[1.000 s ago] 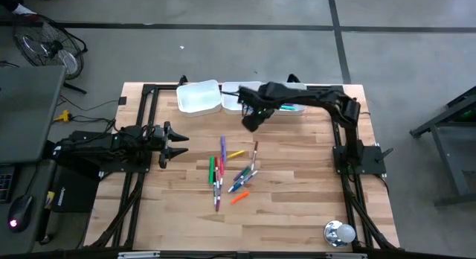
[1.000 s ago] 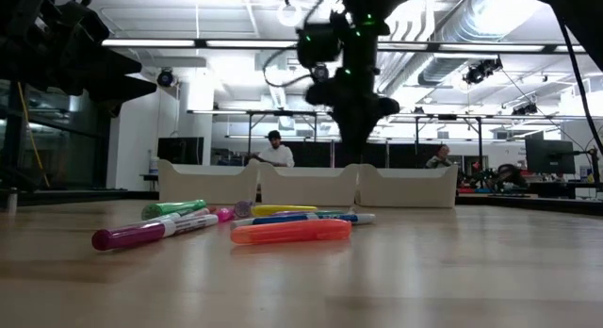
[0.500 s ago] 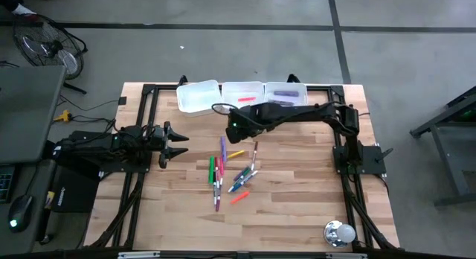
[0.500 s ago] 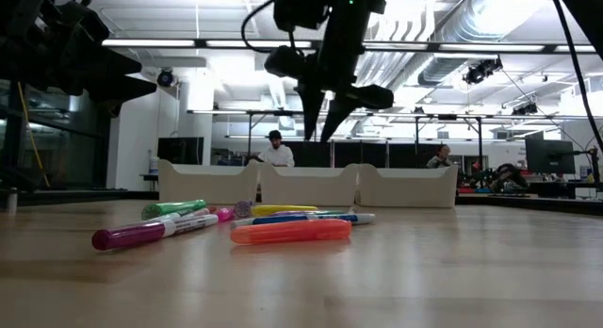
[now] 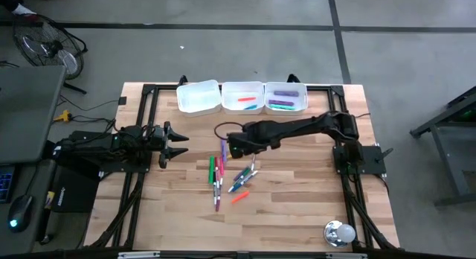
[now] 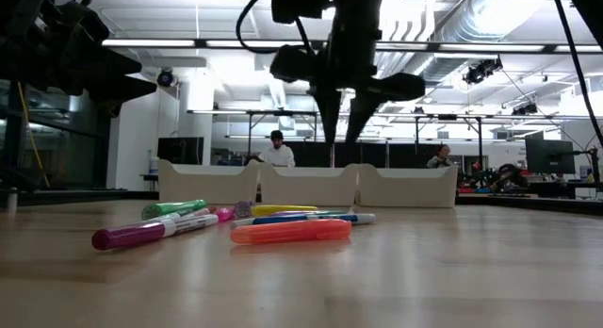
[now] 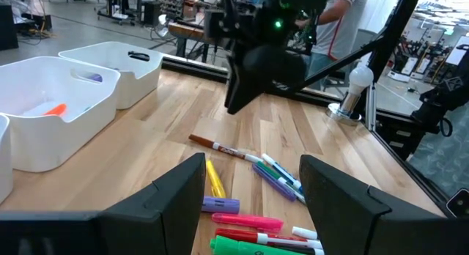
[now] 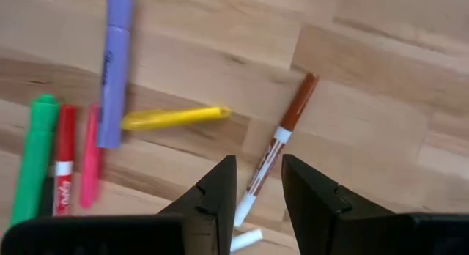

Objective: Pick & Place Markers
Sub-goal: Put the brown marker pen into the left white bin

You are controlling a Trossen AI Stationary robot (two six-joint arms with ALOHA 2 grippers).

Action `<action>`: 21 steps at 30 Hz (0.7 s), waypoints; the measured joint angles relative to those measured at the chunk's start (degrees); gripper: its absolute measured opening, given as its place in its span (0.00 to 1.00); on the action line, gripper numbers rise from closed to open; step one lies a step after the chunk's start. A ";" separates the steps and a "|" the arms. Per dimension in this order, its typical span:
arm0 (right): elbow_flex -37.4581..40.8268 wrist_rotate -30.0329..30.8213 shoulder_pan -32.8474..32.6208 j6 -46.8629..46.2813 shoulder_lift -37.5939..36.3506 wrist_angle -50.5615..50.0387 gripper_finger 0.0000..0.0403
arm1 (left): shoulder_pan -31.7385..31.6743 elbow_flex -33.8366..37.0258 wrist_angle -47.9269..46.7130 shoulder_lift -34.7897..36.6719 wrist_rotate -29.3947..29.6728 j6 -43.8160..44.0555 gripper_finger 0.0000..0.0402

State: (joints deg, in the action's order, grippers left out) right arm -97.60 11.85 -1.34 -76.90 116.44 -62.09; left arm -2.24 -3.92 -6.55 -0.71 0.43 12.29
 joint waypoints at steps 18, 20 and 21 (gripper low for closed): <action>0.00 -3.36 -1.06 -4.01 5.55 -1.99 0.51 | 0.01 0.00 0.02 -0.01 0.00 -0.01 0.55; 0.00 -3.32 -0.98 -4.07 5.57 -2.89 0.52 | 0.00 0.00 0.02 -0.02 0.00 -0.02 0.55; 0.25 -3.41 -0.89 -4.02 5.52 -2.84 0.52 | 0.00 0.00 0.02 -0.02 0.00 -0.02 0.55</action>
State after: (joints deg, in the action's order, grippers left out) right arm -97.36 8.44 -2.23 -80.92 121.97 -64.93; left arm -2.24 -3.92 -6.52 -0.73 0.43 12.27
